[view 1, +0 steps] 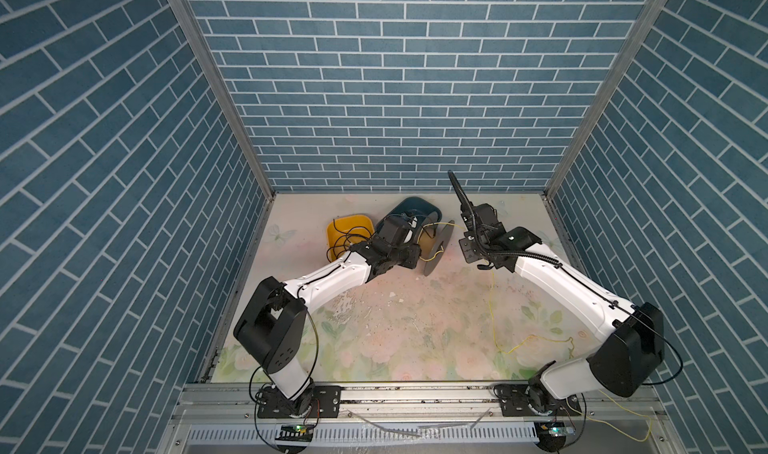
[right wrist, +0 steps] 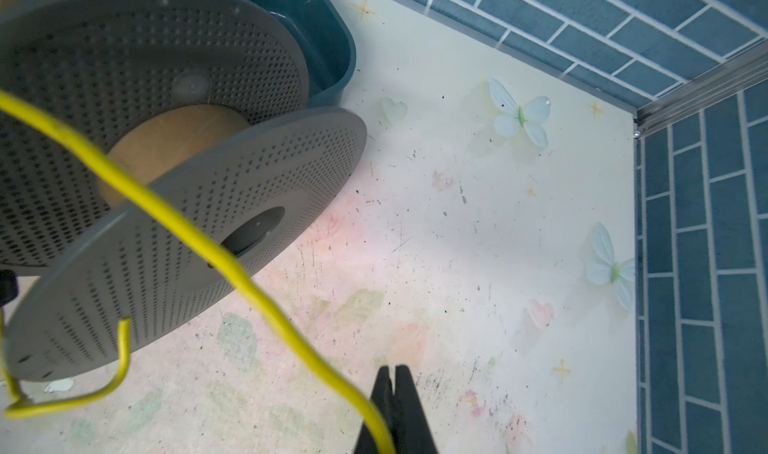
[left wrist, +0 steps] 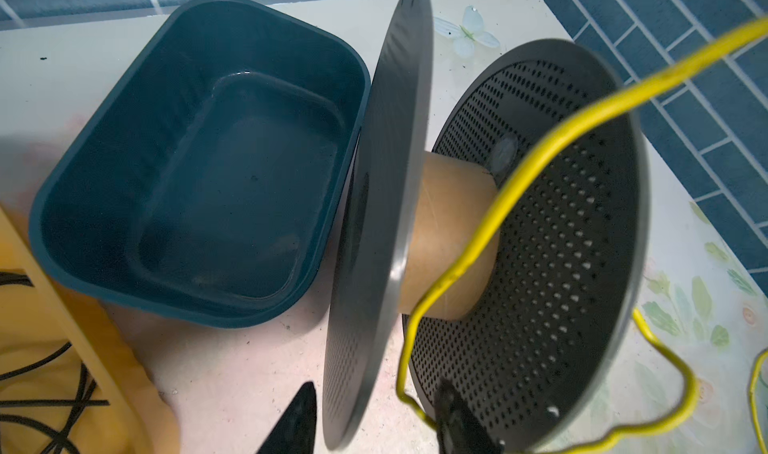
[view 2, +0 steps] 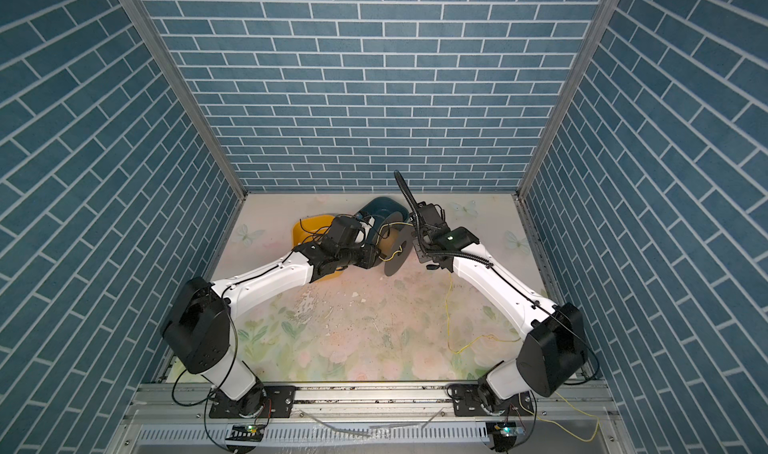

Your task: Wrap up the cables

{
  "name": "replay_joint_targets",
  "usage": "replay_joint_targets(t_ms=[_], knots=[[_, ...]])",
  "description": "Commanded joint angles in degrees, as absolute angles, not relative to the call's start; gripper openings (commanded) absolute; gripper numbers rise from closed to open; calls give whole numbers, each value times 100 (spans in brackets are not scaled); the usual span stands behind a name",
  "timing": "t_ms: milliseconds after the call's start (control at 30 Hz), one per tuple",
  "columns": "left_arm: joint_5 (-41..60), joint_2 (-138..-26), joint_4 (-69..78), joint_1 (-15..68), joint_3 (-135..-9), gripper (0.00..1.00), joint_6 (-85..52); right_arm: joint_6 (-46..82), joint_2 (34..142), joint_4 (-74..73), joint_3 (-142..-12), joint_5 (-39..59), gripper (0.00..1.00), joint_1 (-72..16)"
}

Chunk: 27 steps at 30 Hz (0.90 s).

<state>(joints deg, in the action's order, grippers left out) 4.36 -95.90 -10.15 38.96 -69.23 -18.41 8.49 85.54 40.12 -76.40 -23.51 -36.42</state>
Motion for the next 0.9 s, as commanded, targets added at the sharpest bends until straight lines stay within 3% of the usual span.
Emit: replay_joint_targets(t_ms=[0, 400, 867], knots=[[423, -9717, -881, 3852, -7112, 47, -1768, 823, 8836, 4448, -7983, -3036, 0, -3674], [492, -10110, -677, 3797, -7362, 47, -1669, 1062, 8919, 4293, -8004, -3270, 0, -3657], [788, -11142, -182, 3666, -8406, 48, -1136, 1629, 7170, 3639, -7200, -3294, 0, -3064]])
